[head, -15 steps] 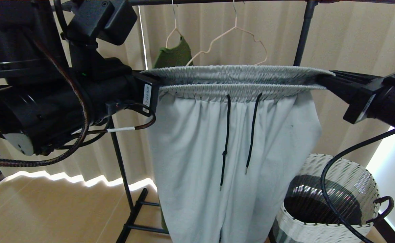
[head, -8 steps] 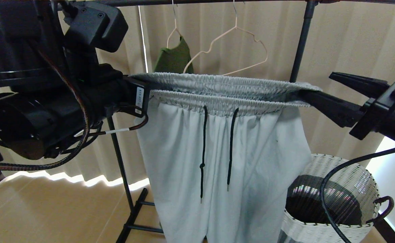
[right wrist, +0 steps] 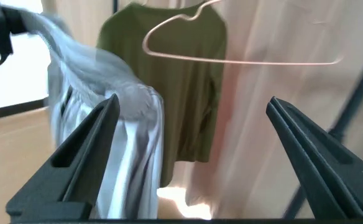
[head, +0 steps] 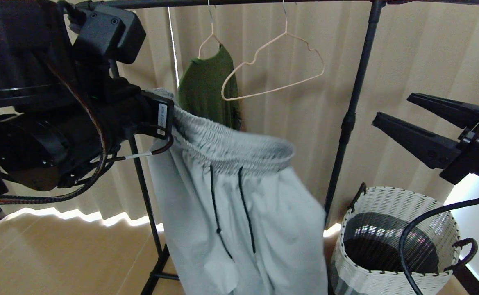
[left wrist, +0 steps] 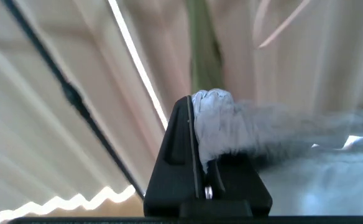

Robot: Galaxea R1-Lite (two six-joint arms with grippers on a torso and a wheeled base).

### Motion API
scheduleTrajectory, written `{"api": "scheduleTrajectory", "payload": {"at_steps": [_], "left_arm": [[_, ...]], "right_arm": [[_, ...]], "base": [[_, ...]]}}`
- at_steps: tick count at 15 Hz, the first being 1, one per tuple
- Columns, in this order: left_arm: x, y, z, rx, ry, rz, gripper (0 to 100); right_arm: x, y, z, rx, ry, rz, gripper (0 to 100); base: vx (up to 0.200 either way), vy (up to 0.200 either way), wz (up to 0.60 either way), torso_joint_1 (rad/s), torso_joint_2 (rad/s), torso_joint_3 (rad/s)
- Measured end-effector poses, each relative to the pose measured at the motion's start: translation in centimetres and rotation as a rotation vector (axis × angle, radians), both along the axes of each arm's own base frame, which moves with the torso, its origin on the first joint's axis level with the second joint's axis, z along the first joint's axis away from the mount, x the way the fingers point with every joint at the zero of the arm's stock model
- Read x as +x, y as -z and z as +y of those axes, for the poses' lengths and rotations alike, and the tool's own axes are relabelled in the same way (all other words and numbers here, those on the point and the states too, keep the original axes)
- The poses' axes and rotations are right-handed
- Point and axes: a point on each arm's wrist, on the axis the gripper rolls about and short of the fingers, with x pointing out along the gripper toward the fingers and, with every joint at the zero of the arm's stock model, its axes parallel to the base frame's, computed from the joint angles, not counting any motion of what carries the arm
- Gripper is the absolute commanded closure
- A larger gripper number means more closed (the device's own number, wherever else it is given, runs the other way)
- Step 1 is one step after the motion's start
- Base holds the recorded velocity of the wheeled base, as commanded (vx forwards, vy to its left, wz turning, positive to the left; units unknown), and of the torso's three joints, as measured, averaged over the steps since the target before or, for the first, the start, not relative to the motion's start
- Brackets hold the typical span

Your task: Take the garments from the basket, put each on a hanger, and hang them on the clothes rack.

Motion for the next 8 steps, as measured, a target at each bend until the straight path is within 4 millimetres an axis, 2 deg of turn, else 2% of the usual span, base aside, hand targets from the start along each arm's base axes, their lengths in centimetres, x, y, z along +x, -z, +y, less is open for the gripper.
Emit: {"api": "scheduleTrajectory", "payload": {"at_steps": [5,8], "left_arm": [[-0.2,0.7,0.2,0.015,-0.001,0.019,100],[-1.2,1.6,1.0,0.042,0.002,0.040,100]], "right_arm": [[-0.4,0.7,-0.4,-0.015,0.017,0.021,0],[0.3,1.8,-2.3,-0.107,0.143,0.048,0]], "base": [[0.000,0.000,0.00,0.000,0.00,0.000],[0.000,0.000,0.00,0.000,0.00,0.000]]}}
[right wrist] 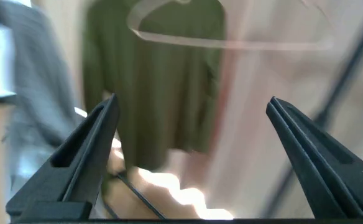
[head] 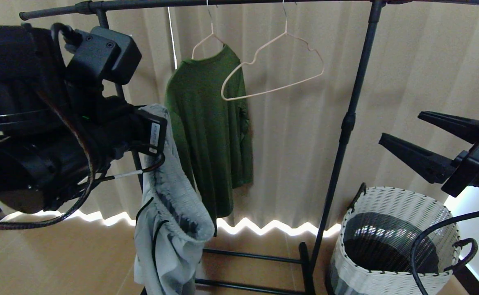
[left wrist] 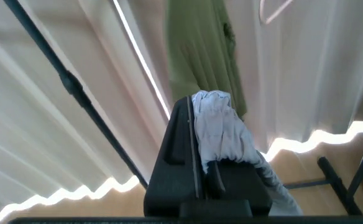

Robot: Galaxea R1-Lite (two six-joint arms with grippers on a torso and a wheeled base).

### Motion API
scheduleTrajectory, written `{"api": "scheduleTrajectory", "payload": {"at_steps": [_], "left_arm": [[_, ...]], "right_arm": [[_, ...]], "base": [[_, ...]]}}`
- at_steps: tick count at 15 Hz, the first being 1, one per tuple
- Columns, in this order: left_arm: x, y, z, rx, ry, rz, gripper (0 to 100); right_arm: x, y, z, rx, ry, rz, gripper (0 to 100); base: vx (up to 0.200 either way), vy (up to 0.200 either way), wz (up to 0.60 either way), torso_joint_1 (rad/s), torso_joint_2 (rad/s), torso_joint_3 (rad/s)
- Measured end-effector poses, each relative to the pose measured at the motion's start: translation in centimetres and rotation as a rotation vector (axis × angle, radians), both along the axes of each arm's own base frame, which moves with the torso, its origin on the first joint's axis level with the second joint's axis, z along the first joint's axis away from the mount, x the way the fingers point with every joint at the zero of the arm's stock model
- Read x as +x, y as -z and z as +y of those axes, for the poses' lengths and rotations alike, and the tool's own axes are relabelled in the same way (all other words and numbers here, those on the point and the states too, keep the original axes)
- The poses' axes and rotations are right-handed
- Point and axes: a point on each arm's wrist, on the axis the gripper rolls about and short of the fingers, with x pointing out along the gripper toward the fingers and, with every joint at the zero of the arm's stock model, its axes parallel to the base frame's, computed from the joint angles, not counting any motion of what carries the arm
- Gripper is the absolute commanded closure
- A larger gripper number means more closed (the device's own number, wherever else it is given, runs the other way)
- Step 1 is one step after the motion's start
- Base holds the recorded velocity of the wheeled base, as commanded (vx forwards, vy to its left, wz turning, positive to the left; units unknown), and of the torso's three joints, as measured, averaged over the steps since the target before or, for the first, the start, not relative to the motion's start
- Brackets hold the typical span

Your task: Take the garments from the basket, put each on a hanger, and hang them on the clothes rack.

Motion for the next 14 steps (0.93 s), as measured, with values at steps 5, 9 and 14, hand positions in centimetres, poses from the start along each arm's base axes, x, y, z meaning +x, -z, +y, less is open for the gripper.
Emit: {"api": "scheduleTrajectory", "payload": {"at_steps": [5,9,14], "left_arm": [[-2.3,2.6,3.0,0.090,-0.036,0.058,100],[-4.7,4.5,4.5,0.107,0.059,0.094,100],[-6.5,5.0,6.1,0.104,0.087,0.085,100]], "right_arm": [[-0.6,2.6,-3.1,-0.104,0.175,0.206,0],[-3.3,5.0,-3.6,-0.146,0.186,0.287,0],[-6.2,6.6,-4.1,-0.173,0.192,0.265,0]], "base": [[0.000,0.000,0.00,0.000,0.00,0.000],[0.000,0.000,0.00,0.000,0.00,0.000],[0.000,0.000,0.00,0.000,0.00,0.000]]}}
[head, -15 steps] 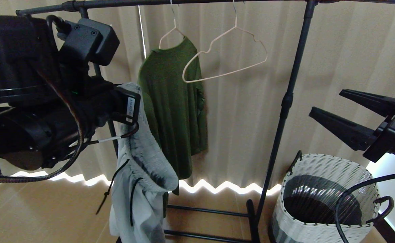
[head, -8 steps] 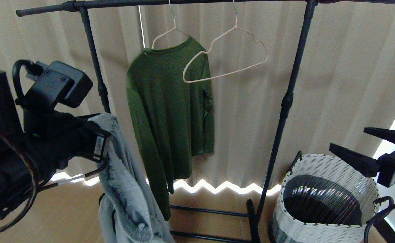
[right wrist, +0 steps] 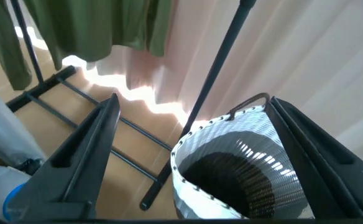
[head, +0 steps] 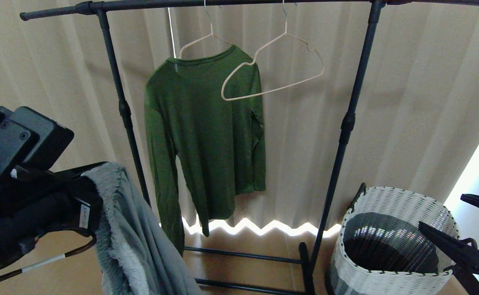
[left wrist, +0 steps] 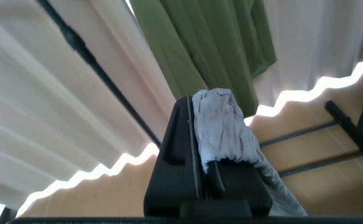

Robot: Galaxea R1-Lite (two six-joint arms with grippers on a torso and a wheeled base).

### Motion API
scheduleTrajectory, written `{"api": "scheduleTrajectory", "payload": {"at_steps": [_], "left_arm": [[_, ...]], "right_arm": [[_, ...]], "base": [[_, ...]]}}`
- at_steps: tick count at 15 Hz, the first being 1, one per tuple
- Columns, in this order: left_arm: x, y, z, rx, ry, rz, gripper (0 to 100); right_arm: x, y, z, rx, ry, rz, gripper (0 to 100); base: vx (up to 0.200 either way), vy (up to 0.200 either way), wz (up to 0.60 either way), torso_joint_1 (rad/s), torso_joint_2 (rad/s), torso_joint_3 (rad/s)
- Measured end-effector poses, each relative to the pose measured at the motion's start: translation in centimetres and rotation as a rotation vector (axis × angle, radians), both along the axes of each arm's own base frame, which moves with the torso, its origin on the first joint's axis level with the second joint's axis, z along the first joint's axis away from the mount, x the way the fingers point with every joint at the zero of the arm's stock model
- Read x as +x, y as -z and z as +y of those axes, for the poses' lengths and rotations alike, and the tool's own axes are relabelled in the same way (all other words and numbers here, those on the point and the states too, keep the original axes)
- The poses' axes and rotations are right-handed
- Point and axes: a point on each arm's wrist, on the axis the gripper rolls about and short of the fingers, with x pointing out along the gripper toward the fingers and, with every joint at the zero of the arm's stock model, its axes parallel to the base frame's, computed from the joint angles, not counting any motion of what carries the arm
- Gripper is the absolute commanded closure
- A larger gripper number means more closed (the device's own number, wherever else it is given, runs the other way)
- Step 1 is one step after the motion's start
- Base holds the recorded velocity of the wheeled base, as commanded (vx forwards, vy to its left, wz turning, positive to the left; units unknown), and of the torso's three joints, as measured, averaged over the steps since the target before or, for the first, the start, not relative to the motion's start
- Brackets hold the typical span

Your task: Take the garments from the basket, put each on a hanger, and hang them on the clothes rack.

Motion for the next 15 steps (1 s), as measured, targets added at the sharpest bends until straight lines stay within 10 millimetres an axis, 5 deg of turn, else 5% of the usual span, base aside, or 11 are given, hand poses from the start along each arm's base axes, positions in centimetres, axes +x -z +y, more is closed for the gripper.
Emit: {"api": "scheduleTrajectory", "payload": {"at_steps": [11,15], "left_arm": [[-0.4,1.2,0.2,0.015,0.032,0.037,100],[-0.5,1.3,0.2,0.020,0.031,0.042,100]], "right_arm": [[1.4,-0.8,-0.7,0.018,0.068,-0.059,0],[1.6,-0.6,-0.7,0.019,0.067,-0.045,0]], "base": [[0.000,0.000,0.00,0.003,-0.01,-0.002],[0.000,0.000,0.00,0.135,-0.18,-0.196]]}}
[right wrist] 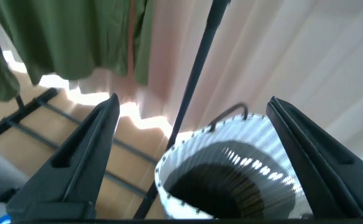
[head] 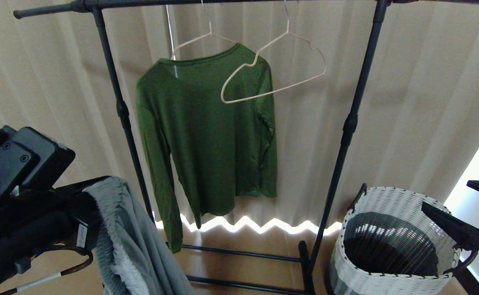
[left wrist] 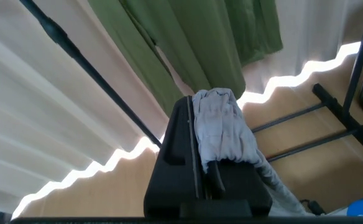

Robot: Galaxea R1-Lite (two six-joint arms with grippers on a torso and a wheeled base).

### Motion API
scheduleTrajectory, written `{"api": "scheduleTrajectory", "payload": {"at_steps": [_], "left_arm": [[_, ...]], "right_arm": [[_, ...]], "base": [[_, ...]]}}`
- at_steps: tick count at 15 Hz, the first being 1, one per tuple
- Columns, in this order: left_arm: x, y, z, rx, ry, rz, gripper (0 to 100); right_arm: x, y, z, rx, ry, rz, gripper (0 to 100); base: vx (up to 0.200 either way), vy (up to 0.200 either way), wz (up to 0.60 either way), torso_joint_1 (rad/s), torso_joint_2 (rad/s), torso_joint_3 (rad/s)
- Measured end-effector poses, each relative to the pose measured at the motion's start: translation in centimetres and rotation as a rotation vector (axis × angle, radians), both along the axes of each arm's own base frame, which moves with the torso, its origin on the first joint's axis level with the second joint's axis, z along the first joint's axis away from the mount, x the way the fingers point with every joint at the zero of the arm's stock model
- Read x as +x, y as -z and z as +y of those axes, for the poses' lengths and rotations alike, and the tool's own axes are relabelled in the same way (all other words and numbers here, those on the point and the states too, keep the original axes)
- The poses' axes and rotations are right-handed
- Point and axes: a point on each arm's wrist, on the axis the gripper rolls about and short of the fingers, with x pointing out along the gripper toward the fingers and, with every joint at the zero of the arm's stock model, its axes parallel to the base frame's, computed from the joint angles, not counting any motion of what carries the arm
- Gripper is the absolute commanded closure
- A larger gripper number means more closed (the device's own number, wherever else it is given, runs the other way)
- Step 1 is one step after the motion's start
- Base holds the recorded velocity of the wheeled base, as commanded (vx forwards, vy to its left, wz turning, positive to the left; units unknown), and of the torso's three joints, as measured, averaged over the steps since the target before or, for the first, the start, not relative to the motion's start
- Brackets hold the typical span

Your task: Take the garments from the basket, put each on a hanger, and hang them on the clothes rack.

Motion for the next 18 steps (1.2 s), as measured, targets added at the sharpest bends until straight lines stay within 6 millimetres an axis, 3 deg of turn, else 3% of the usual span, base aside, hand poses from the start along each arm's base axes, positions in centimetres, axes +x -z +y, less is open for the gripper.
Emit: {"api": "scheduleTrajectory", "payload": {"at_steps": [6,15,18], "left_arm": [[0.00,0.08,-0.02,0.003,0.001,0.004,100],[0.00,0.11,-0.03,0.004,0.001,0.005,100],[-0.01,0.14,-0.02,0.004,0.001,0.006,100]], "right_arm": [[0.00,0.35,0.00,0.000,-0.001,0.015,0],[-0.04,0.57,0.00,0.000,-0.002,0.023,0],[-0.05,0.57,0.00,0.002,-0.002,0.023,0]], "base": [[0.000,0.000,0.00,0.117,-0.56,-0.259],[0.000,0.000,0.00,0.283,-0.48,-0.260],[0.000,0.000,0.00,0.100,-0.18,-0.094]]}}
